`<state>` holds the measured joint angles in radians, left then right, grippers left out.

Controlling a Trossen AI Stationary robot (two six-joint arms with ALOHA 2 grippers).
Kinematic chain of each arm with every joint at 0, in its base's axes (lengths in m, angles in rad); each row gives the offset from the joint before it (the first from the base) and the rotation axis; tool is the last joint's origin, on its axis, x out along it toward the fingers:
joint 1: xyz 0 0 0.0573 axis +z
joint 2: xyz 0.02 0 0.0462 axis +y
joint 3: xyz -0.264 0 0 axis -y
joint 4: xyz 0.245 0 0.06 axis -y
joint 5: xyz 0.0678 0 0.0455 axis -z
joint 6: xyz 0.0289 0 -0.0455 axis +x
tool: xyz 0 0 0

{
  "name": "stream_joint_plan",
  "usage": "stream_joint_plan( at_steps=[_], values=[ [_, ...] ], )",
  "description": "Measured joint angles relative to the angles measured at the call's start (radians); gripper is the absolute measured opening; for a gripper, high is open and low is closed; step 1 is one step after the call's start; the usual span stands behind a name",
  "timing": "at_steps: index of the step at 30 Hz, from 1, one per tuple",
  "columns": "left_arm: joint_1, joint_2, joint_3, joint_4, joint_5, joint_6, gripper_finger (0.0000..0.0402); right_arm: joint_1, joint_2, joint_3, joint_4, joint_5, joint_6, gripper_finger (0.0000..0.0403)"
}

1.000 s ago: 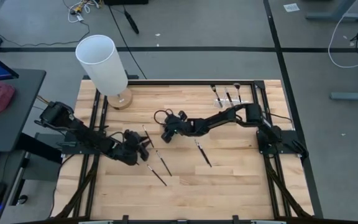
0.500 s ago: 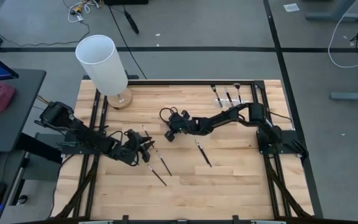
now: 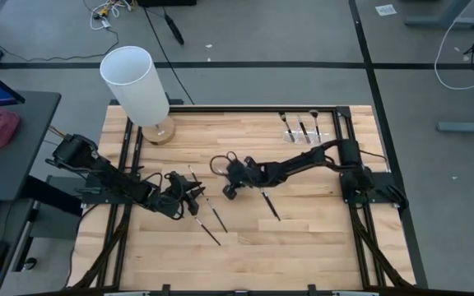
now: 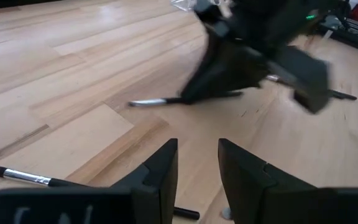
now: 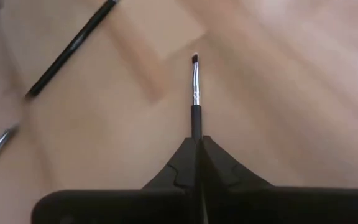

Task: Put items in baskets/containers
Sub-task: Put the eyeshadow brush into the transparent organizer

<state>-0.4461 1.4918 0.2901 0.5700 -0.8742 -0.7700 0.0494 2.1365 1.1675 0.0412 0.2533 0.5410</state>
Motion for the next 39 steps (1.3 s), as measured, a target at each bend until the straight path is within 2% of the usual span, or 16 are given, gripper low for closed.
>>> stream_joint_plan(
  at_steps=[9,17,21,28,34,39],
  values=[
    [0.013,0.000,0.000,0.002,-0.001,0.008,0.0117,0.041,-0.029,-0.007,-0.046,0.000,0.001,0.0015],
    [0.014,0.000,0.000,0.003,0.000,0.008,0.0117,0.041,-0.029,-0.010,0.008,0.016,-0.035,0.0063],
    [0.014,0.000,0.000,0.003,0.000,0.008,0.0117,0.041,-0.029,-0.065,0.145,0.034,-0.056,0.0092],
    [0.014,0.000,0.000,0.004,0.000,0.008,0.0117,0.025,-0.023,-0.243,0.570,0.006,-0.129,0.0128],
    [0.014,0.000,0.000,0.007,0.000,0.008,0.0117,0.008,-0.021,-0.255,0.597,-0.011,-0.247,0.0128],
    [0.018,0.000,0.000,0.012,0.000,0.007,0.0117,-0.009,0.011,-0.237,0.621,-0.013,-0.264,0.0127]
  ],
)
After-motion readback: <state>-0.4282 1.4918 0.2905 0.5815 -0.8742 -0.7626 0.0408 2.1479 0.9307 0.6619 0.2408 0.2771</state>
